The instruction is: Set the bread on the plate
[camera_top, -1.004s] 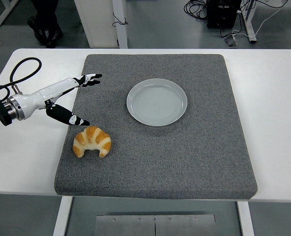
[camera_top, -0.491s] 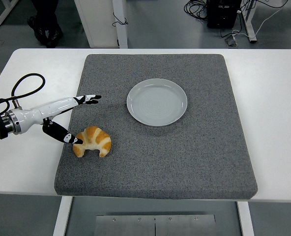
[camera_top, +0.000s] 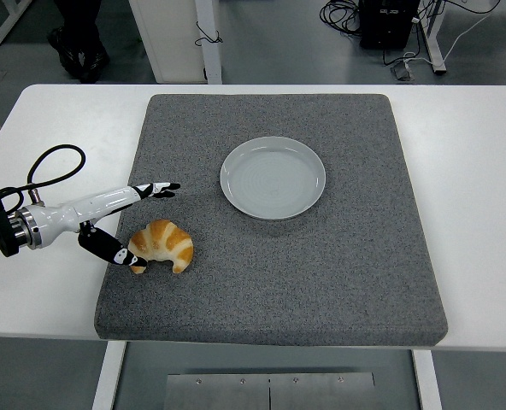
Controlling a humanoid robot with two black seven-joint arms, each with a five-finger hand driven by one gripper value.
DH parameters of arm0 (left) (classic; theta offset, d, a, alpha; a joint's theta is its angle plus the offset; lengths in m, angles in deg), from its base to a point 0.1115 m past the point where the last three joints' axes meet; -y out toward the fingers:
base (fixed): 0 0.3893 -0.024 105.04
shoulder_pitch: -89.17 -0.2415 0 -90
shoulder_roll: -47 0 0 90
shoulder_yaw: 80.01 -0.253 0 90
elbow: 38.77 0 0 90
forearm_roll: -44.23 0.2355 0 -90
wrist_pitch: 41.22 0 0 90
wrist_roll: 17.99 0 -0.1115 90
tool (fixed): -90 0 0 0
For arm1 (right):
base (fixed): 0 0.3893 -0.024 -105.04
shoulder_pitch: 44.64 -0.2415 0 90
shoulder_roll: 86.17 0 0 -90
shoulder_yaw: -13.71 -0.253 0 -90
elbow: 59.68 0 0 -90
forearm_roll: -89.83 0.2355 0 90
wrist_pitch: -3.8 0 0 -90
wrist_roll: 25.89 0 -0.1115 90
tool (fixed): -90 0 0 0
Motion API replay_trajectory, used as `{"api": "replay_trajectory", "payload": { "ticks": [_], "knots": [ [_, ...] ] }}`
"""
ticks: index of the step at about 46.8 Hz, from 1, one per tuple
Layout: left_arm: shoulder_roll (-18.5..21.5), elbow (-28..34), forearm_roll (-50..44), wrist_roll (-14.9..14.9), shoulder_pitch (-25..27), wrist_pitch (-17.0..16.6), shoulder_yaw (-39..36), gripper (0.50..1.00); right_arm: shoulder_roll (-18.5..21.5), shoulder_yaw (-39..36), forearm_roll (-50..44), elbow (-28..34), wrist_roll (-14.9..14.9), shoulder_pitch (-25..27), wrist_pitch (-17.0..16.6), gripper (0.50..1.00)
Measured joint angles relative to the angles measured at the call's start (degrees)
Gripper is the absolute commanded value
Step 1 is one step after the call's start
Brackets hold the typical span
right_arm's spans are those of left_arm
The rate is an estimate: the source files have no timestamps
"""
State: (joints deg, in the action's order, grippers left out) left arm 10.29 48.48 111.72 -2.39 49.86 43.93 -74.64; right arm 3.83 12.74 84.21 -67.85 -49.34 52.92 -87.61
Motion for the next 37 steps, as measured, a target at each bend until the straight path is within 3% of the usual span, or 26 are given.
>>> {"api": "replay_trajectory", "payload": {
  "ticks": [13, 37],
  "knots": [
    [-2.23, -0.90, 2.72, -0.29, -1.08, -3.17, -0.08, 0.974, 0.00, 0.01, 0.00, 0.00, -0.01, 0.00, 0.00, 1.000],
    [-5.03, -3.46, 2.91, -0.24, -2.85, -5.96, -0.04, 0.971, 0.00, 0.03, 0.00, 0.00, 0.00, 0.00, 0.00, 1.000]
  ]
}}
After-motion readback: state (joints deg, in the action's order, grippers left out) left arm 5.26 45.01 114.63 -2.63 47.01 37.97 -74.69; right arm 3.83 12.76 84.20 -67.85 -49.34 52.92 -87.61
